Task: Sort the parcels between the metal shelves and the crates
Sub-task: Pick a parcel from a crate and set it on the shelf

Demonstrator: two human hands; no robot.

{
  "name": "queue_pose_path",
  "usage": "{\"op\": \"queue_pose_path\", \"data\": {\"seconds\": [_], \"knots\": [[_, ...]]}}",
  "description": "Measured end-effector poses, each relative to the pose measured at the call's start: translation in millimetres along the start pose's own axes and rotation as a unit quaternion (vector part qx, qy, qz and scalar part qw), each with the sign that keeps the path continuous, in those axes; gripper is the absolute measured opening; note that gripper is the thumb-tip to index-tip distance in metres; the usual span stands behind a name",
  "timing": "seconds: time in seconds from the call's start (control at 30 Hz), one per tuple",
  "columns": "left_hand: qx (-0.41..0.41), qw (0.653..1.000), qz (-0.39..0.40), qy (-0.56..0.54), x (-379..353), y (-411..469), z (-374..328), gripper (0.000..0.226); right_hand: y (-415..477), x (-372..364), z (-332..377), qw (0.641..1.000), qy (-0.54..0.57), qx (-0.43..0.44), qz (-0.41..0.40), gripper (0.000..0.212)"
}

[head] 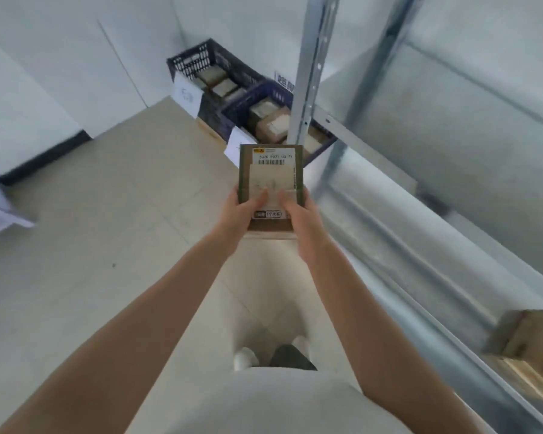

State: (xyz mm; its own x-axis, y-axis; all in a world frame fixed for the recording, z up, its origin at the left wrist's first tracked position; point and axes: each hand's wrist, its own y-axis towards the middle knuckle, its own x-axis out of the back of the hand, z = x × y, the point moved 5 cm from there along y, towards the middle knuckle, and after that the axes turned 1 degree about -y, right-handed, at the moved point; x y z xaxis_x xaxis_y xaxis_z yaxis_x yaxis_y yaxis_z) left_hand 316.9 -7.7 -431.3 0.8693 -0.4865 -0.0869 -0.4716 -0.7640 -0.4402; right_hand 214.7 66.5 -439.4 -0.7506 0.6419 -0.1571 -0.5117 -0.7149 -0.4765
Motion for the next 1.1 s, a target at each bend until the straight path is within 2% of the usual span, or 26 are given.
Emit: {"op": "queue_pose_path", "data": {"seconds": [0.13,0.3,0.43,0.77,0.9,1.0,1.1], "knots": [[-0.026,0.998,-0.047,-0.015,51.5,46.4,-50.4,0.039,50.2,-66.8,40.2,0.998,-0.021,0.011,0.051,0.037],[-0.053,0.996,-0.062,-0.024,92.0,125.0,-108.1,0.039,131.9,-126.3,83.6,0.996,-0.017,0.025,0.086,0.037],[-0.045,0.994,-0.101,-0.026,118.9,200.3,-149.1,0.039,211.8,-171.7,119.6,0.993,-0.032,0.022,0.112,0.034],[-0.035,0.989,-0.138,-0.034,206.5,363.3,-222.9,0.043,374.9,-290.2,169.1,0.988,-0.044,-0.015,0.148,0.050],[-0.038,0.992,-0.120,-0.024,250.6,445.1,-256.7,0.047,446.8,-344.4,188.5,0.990,-0.042,-0.009,0.132,0.050],[-0.033,0.995,-0.092,-0.004,275.0,503.9,-279.3,0.052,492.2,-375.9,204.2,0.992,-0.039,-0.001,0.120,0.037],[-0.009,0.998,-0.060,0.002,286.3,559.3,-294.0,0.054,540.0,-393.1,216.8,0.995,-0.028,-0.003,0.091,0.033]]}}
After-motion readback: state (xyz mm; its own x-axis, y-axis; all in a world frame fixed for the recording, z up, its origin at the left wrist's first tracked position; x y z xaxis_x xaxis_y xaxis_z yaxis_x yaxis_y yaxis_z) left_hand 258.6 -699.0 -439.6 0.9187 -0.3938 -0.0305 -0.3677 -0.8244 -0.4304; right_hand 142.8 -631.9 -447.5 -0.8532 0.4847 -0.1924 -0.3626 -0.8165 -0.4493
